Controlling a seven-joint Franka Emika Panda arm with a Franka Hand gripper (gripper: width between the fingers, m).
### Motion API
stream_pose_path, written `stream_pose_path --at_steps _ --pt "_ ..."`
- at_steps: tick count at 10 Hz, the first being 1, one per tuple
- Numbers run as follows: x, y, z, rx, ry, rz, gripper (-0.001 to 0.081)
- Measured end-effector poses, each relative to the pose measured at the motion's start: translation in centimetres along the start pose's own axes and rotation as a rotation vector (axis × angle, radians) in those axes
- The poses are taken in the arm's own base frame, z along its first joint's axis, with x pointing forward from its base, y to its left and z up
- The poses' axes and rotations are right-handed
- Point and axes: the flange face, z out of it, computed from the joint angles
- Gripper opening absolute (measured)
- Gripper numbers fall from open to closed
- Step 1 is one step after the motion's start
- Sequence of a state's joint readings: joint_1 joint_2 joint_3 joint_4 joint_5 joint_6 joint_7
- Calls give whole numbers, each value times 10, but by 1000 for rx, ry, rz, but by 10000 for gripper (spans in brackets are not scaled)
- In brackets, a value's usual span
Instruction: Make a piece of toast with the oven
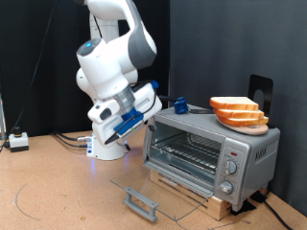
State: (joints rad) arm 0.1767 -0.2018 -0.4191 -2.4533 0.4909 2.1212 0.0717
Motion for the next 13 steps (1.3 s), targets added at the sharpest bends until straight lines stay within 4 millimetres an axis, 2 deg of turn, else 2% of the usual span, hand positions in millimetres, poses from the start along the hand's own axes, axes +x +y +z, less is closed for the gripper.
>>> stream_pose_path --at_steps 3,7,8,9,11,13 --pt "-10 -7 -43 -30 -55 -64 811" --pt "-18 0 -101 -118 -20 -55 811" --pt "-21 1 -110 -125 -21 -37 811" --pt "-21 1 -109 -124 -23 -47 811" --pt "-27 -10 -108 -102 -36 -250 811" --pt "-45 -31 -115 -82 -29 -474 811"
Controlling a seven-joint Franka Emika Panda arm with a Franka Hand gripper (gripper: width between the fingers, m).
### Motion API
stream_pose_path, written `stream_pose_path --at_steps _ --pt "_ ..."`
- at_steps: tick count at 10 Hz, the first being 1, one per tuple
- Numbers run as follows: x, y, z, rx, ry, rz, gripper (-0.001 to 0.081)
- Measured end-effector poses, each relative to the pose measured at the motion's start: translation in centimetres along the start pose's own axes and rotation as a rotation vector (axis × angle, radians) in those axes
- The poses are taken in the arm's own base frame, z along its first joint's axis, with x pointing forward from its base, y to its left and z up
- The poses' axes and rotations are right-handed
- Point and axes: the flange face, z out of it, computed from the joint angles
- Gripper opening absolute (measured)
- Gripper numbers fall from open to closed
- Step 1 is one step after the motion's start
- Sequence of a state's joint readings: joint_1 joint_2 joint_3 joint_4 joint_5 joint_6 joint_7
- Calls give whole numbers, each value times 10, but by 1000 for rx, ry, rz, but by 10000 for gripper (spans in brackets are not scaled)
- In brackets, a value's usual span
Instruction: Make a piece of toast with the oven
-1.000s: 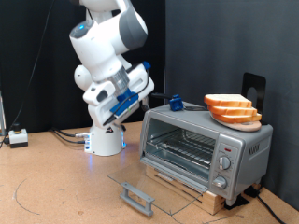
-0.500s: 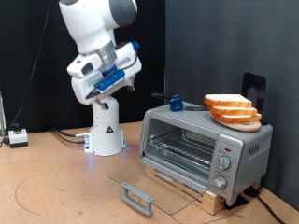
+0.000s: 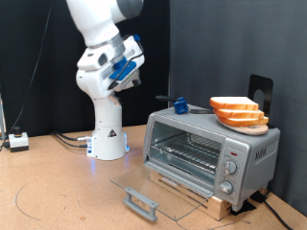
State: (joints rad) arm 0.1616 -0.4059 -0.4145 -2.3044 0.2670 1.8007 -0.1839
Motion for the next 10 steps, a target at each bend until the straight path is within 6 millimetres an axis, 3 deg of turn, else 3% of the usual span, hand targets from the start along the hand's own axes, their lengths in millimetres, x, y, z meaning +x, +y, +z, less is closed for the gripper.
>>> stream_pose_path --at_steps 5,8,10 --pt "-41 -60 -11 -10 -54 -268 811" --pt "-49 -66 -12 -11 -55 -302 811" --pt "-60 -91 -10 -27 -40 -436 811"
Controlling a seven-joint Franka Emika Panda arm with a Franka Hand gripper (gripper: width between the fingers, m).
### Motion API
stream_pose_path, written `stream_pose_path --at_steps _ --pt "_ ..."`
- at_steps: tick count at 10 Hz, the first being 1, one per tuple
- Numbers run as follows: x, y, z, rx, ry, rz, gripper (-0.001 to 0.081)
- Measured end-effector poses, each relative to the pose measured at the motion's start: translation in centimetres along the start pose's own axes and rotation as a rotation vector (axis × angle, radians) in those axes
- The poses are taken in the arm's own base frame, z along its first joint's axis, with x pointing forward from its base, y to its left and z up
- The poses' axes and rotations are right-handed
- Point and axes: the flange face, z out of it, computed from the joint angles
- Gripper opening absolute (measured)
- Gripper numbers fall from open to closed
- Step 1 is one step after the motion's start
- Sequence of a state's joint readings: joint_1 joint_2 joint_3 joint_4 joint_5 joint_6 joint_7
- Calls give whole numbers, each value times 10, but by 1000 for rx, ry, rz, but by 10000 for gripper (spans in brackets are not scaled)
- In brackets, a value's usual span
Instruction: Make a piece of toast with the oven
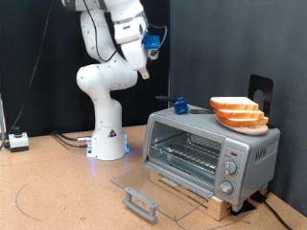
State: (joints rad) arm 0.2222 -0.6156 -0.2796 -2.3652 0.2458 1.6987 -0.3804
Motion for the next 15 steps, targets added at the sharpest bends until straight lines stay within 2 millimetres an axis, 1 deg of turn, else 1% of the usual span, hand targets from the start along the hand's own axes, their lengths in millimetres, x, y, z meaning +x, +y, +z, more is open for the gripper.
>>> stream_pose_path --at_steps 2,4,7,10,11,13,15 --pt "-10 -28 0 -7 -11 -93 811" --pt "-24 -51 8 -43 -35 -107 811" --pt "-45 -83 30 -108 -37 -100 811" --pt "-65 -119 46 -80 -10 -134 811" --pt "-69 -127 47 -68 -12 -135 811" --pt "-69 -128 48 -87 -18 -160 811" --pt "-70 -142 47 -149 -30 -227 811"
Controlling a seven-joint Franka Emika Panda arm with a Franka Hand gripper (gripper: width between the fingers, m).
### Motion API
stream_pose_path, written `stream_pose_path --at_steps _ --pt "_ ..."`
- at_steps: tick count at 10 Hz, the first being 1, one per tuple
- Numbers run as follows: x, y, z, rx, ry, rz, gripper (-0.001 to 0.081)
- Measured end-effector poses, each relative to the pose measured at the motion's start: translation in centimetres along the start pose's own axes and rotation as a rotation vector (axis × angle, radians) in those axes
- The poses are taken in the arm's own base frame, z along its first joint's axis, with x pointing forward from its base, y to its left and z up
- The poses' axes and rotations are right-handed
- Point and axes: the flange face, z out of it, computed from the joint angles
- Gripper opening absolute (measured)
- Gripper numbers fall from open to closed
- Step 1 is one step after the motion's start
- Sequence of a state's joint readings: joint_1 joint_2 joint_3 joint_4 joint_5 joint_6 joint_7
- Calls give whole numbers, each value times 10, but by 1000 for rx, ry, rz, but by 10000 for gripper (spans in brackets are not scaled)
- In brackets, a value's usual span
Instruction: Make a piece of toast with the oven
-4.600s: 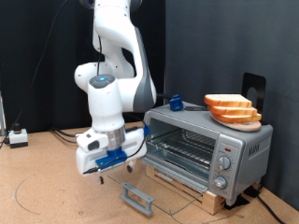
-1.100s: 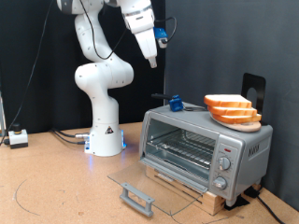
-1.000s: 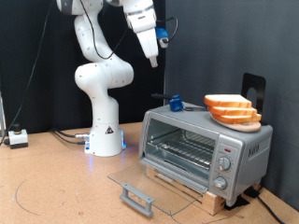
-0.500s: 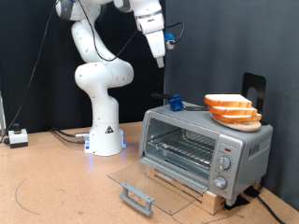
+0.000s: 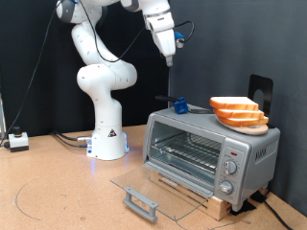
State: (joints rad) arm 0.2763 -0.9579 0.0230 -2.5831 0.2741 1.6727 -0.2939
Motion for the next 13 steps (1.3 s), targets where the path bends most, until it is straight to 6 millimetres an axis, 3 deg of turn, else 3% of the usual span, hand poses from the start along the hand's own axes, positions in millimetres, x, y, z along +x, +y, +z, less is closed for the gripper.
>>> stream_pose_path --at_steps 4,9,13 --pt "1 -22 -2 -65 -63 2 811" --pt "19 -1 25 -93 15 50 811" --pt "21 -2 49 -113 31 26 811"
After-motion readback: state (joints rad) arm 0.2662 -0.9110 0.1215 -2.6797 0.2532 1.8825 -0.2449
